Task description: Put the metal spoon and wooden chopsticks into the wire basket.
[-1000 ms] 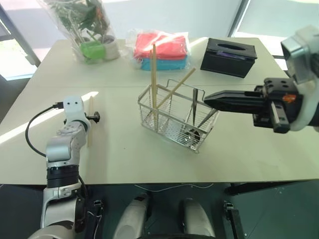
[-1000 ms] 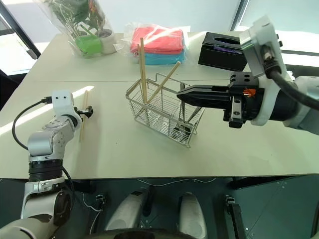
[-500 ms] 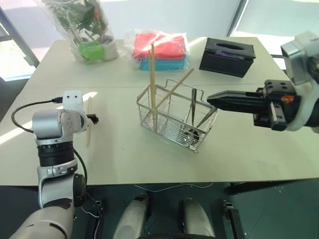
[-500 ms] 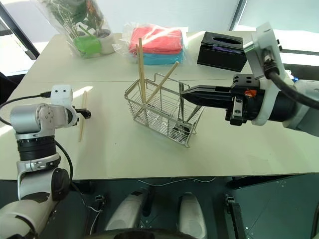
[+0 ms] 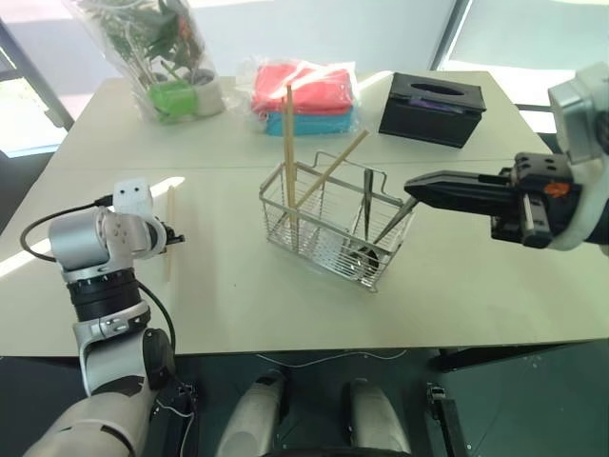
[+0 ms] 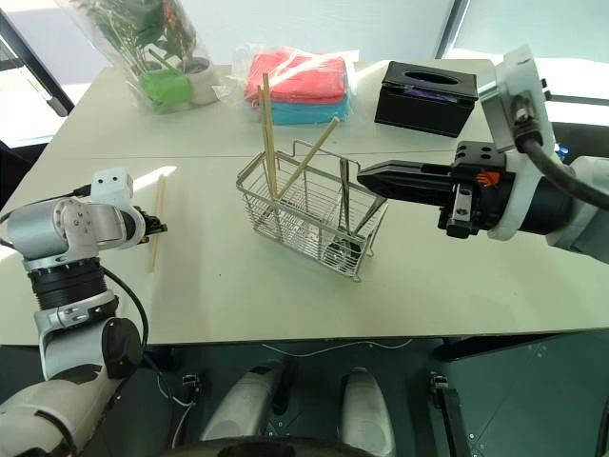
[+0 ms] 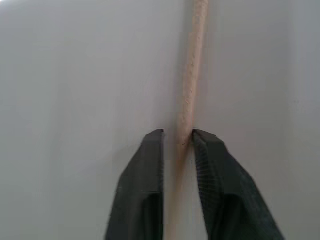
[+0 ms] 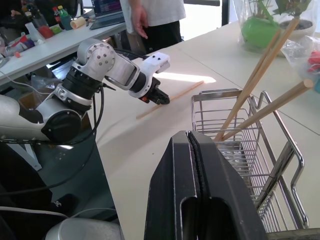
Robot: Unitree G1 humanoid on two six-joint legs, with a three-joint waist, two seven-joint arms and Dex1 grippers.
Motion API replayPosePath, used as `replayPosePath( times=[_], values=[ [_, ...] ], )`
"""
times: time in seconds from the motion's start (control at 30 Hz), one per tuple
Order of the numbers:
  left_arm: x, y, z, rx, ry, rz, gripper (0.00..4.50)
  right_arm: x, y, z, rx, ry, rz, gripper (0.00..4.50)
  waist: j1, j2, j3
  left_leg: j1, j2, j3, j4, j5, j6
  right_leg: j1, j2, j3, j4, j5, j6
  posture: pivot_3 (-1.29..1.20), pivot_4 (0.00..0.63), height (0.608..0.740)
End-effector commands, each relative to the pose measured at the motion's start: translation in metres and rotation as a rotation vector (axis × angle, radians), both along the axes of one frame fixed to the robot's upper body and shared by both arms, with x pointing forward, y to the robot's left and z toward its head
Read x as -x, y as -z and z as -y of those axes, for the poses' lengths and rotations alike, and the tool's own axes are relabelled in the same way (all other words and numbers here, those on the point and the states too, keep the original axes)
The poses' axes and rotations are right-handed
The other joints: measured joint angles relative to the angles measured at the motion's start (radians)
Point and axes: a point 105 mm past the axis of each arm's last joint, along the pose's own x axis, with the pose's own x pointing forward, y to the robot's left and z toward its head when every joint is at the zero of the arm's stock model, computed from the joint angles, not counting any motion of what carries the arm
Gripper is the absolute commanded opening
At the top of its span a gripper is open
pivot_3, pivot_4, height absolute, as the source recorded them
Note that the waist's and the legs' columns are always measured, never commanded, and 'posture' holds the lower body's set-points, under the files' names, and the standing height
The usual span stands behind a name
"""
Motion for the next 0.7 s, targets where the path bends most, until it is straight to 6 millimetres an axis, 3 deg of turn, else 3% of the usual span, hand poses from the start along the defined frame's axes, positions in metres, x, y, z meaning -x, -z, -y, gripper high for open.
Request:
replayPosePath(
  times=[0.03, 0.2, 0.3, 0.47, 0.57, 0.7],
  values=[
    [0.01, 0.012, -0.01, 0.007, -0.05, -0.057, 0.03, 0.004, -0.012, -0.001, -0.023, -0.013, 0.062, 0.0, 0.001, 0.0, 0.0, 0.0, 0.0, 0.0, 0.0, 0.0, 0.0, 0.0, 0.0, 0.0, 0.0, 0.0, 0.0, 0.0, 0.15, 0.74],
    [0.008, 0.009, -0.012, -0.002, -0.056, -0.035, 0.03, 0.002, -0.011, 0.0, -0.027, -0.009, 0.061, 0.0, -0.001, 0.0, 0.0, 0.0, 0.0, 0.0, 0.0, 0.0, 0.0, 0.0, 0.0, 0.0, 0.0, 0.0, 0.0, 0.0, 0.15, 0.74],
    [-0.01, -0.015, -0.016, -0.144, -0.011, 0.113, 0.03, 0.0, -0.009, 0.002, -0.033, 0.002, 0.056, 0.0, 0.001, 0.0, 0.0, 0.0, 0.0, 0.0, 0.0, 0.0, 0.0, 0.0, 0.0, 0.0, 0.0, 0.0, 0.0, 0.0, 0.15, 0.74],
    [-0.047, -0.099, 0.01, -0.174, 0.187, 0.614, 0.03, -0.001, -0.007, 0.007, -0.034, 0.019, 0.05, 0.0, 0.009, -0.001, 0.001, -0.002, 0.0, 0.0, 0.0, 0.0, 0.0, -0.001, -0.001, 0.0, -0.001, 0.0, -0.003, 0.0, 0.15, 0.74],
    [-0.055, -0.139, 0.025, -0.137, 0.276, 0.827, 0.03, -0.001, -0.006, 0.009, -0.038, 0.031, 0.049, 0.0, 0.017, -0.001, 0.001, -0.002, 0.0, 0.0, 0.0, 0.0, 0.0, 0.0, -0.001, -0.001, -0.002, 0.0, -0.003, 0.0, 0.15, 0.74],
    [-0.048, -0.21, 0.067, -0.057, 0.5, 1.257, 0.03, 0.002, -0.003, 0.013, -0.043, 0.051, 0.048, 0.0, 0.027, -0.001, 0.001, -0.002, 0.0, 0.001, 0.0, 0.0, 0.0, 0.0, -0.001, 0.0, -0.002, 0.0, -0.003, 0.0, 0.15, 0.74]
  ],
)
